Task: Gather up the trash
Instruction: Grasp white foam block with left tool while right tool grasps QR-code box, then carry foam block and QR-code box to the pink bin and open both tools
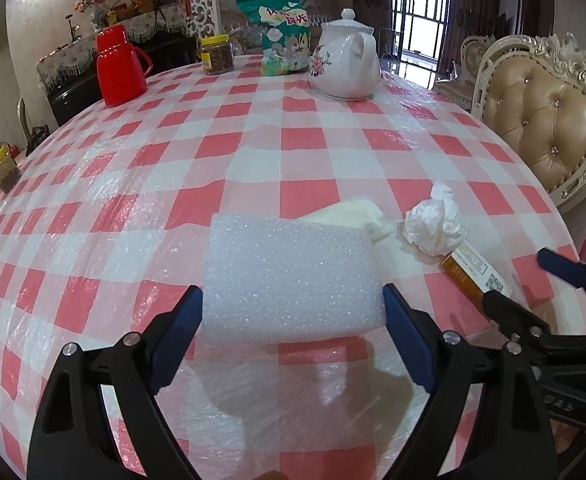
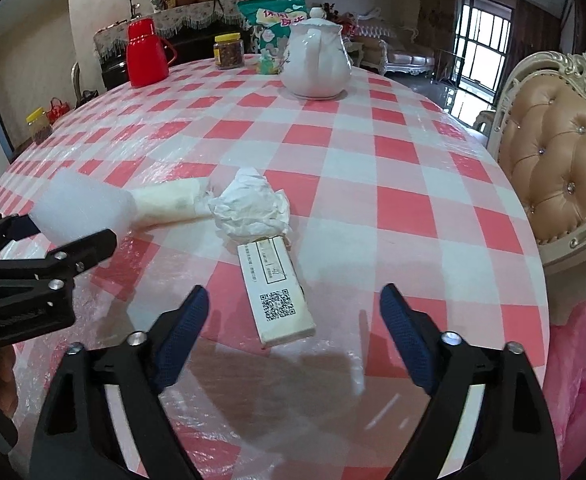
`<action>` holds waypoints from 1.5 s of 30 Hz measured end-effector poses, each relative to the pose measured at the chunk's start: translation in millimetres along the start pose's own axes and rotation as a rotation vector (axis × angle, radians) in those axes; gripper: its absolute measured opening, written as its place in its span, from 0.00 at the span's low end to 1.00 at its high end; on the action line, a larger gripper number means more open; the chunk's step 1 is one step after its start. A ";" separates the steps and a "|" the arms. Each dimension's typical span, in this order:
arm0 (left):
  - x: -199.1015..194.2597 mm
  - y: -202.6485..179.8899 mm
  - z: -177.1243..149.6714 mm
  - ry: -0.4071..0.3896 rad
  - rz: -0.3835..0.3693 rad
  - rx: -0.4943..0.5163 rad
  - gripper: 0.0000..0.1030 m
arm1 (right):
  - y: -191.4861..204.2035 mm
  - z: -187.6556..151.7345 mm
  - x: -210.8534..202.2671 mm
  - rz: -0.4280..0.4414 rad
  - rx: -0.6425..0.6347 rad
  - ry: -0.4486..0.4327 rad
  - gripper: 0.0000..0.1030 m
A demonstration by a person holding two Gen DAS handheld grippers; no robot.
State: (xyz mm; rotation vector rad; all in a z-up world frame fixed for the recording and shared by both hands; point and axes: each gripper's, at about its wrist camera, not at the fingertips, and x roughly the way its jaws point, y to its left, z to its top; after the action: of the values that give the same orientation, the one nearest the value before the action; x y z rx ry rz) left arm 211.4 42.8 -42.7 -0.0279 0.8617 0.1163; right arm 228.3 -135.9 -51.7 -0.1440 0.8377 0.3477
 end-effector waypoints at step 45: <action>-24.5 -2.8 7.2 -0.120 -0.065 -0.023 0.83 | -20.3 -19.5 -21.7 0.003 0.053 0.000 0.32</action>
State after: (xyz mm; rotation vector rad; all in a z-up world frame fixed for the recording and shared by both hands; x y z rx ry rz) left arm 201.3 38.3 -19.5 -0.0701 0.7389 0.0661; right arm 208.5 -165.2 -48.7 -0.0935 0.8460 0.3280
